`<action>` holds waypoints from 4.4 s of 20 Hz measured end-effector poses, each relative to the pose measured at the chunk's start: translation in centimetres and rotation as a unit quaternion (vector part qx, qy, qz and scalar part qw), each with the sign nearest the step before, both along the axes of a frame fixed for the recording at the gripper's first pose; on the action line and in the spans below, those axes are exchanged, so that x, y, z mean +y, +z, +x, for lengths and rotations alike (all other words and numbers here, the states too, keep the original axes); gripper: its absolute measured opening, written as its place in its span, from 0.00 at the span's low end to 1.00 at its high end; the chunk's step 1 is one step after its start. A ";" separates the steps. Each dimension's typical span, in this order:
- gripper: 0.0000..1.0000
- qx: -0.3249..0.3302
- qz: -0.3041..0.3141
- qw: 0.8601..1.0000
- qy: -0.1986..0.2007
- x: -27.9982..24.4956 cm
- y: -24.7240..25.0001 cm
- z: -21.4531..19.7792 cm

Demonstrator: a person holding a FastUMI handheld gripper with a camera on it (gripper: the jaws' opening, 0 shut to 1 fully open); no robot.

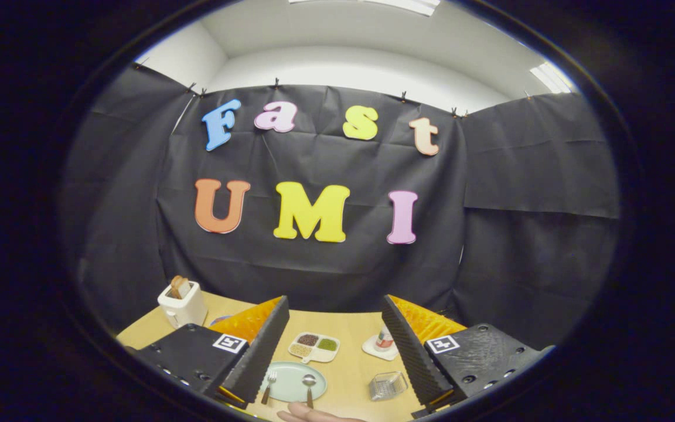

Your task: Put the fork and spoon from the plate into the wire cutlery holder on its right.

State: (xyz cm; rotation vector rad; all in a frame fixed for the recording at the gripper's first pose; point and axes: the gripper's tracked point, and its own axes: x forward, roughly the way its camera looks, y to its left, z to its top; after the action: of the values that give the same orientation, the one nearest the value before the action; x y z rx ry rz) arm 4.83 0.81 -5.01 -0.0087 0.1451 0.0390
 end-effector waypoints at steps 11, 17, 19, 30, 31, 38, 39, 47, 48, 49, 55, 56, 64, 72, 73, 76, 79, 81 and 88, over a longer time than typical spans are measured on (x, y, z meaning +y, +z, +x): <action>0.96 0.172 -0.028 0.984 0.037 0.6 -14.4 2.1; 0.96 0.277 -0.053 0.957 0.065 2.3 -23.7 0.9; 0.96 0.325 -0.058 0.940 0.081 3.4 -27.0 -0.1; 0.94 0.478 -0.080 0.868 0.109 3.5 -37.1 -2.4; 0.94 0.489 -0.088 0.861 0.111 3.4 -37.8 -2.4; 0.88 0.555 -0.119 0.819 0.085 2.5 -41.4 -1.2; 0.86 0.562 -0.122 0.814 0.082 2.4 -41.7 -0.9; 0.46 0.593 -0.098 0.795 0.080 2.8 -42.5 -0.8; 0.29 0.595 -0.094 0.794 0.078 2.8 -42.7 -0.9; 0.21 0.594 -0.089 0.795 0.082 2.8 -42.7 -1.0; 0.11 0.553 -0.038 0.821 0.136 4.5 -40.5 -1.0; 0.11 0.542 -0.047 0.828 0.135 4.2 -40.3 -0.8; 0.03 0.488 -0.004 0.864 0.123 3.1 -36.2 -1.2; 0.03 0.445 0.014 0.889 0.106 -1.3 -32.2 -1.6; 0.03 0.441 0.016 0.892 0.103 -2.1 -31.7 -1.7; 0.03 0.427 0.023 0.900 0.088 -4.8 -30.3 -1.5; 0.03 0.416 0.027 0.907 0.066 -7.9 -29.3 -1.4; 0.03 0.412 0.033 0.909 0.049 -10.0 -28.9 -1.4; 0.04 0.421 0.030 0.907 0.016 -15.5 -29.7 -2.4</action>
State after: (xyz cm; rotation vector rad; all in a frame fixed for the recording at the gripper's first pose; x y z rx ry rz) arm 2.46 -14.72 -34.68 0.0679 1.0122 0.0795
